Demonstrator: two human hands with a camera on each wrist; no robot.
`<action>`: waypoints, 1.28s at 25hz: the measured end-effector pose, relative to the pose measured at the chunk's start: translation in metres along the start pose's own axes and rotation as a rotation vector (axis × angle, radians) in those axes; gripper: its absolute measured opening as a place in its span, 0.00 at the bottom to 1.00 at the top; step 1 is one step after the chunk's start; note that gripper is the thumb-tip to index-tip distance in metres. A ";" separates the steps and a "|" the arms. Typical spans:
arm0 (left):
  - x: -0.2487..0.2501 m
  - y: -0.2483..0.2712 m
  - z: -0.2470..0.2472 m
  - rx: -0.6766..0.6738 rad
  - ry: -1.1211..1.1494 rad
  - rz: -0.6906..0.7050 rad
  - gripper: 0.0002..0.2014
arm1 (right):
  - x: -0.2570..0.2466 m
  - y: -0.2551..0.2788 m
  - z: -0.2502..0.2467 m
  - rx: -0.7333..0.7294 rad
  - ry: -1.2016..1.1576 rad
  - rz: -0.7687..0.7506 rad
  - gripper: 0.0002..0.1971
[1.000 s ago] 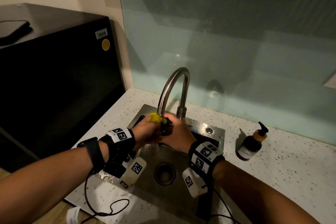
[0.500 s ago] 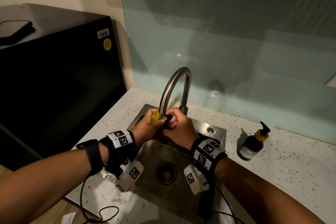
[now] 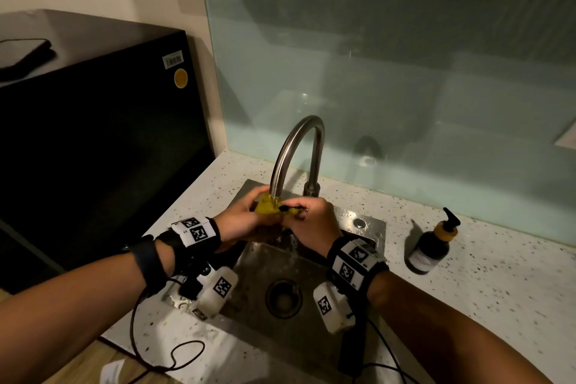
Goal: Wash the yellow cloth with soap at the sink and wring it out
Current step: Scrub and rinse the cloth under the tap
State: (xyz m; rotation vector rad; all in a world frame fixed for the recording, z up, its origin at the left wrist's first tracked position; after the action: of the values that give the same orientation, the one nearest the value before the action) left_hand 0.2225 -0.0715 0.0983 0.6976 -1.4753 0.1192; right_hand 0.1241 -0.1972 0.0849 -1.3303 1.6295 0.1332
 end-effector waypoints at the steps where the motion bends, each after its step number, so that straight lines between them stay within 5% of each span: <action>1: -0.001 0.000 -0.005 0.039 -0.053 0.037 0.26 | 0.002 -0.001 -0.001 -0.009 -0.019 0.058 0.04; 4: -0.005 -0.002 -0.016 0.173 -0.210 0.073 0.19 | 0.002 0.002 -0.001 -0.147 -0.062 0.166 0.16; 8: -0.006 -0.003 -0.010 0.244 -0.139 0.067 0.14 | -0.010 0.007 0.006 -0.306 0.001 0.186 0.37; 12: 0.002 -0.001 0.002 0.095 -0.021 -0.054 0.14 | -0.006 0.006 0.006 -0.090 0.159 -0.030 0.05; 14: 0.002 0.003 0.012 -0.033 -0.054 -0.141 0.15 | -0.006 0.007 0.009 -0.066 0.188 -0.058 0.02; 17: 0.008 0.011 0.026 -0.131 -0.076 -0.096 0.09 | -0.010 0.008 0.012 -0.069 0.168 -0.028 0.10; 24: 0.006 0.003 0.019 0.002 -0.059 0.043 0.05 | -0.006 0.005 0.004 -0.269 0.021 0.111 0.44; 26: 0.008 0.003 0.019 0.025 -0.018 0.023 0.06 | -0.004 0.005 0.011 -0.337 -0.099 0.175 0.39; 30: 0.007 0.001 0.015 -0.044 0.022 -0.056 0.17 | -0.003 0.002 0.005 -0.140 0.070 0.074 0.08; 32: 0.009 0.004 0.014 -0.076 0.075 -0.077 0.17 | -0.002 0.003 0.002 -0.082 0.103 0.069 0.03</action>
State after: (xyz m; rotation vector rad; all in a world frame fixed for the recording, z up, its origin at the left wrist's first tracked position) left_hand 0.2094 -0.0785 0.1077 0.6804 -1.3728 0.0290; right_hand 0.1231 -0.1933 0.0838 -1.3620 1.7743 0.1773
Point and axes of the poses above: each hand's wrist, its own y-axis away from the middle knuckle, its own z-axis out of the palm, x = y × z, the point moved 4 cm from there along -y, towards the middle knuckle
